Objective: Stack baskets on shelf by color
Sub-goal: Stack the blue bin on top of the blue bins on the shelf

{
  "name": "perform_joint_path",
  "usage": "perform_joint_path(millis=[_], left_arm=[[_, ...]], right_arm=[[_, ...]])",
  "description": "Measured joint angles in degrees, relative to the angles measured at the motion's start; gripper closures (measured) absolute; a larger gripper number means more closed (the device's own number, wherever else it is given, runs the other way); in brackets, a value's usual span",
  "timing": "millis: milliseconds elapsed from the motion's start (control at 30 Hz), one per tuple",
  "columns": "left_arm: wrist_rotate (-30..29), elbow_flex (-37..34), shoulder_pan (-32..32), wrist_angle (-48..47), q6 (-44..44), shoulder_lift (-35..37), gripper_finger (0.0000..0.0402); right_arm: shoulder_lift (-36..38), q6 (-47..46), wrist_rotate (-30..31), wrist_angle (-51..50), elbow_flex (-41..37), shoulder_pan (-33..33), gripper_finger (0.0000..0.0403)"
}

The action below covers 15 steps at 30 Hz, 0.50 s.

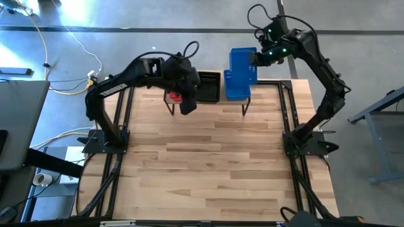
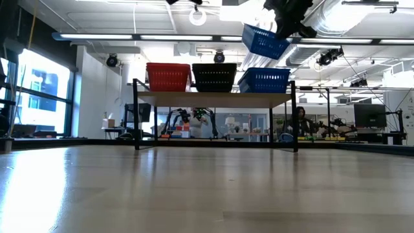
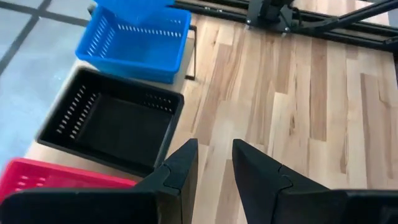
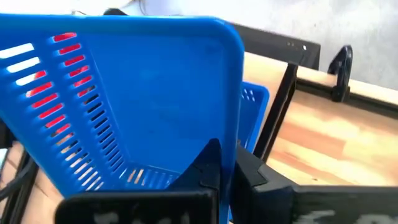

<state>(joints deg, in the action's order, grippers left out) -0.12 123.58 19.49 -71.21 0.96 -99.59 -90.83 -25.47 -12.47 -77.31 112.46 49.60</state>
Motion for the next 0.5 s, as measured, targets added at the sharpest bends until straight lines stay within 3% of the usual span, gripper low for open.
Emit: perform_joint_path(millis=[300,500], left_arm=[[2.40,-22.79,0.82,18.98,3.43,14.15,0.0312],[2.47,-33.81,0.79,25.78,4.43,21.46,0.0312]], right_arm=[[-3.66,-1.27,-2.52,-2.62,-0.02,-0.75,0.0403],[-5.87,-2.68,-5.26,-3.66,-0.02,-1.37,0.0403]])
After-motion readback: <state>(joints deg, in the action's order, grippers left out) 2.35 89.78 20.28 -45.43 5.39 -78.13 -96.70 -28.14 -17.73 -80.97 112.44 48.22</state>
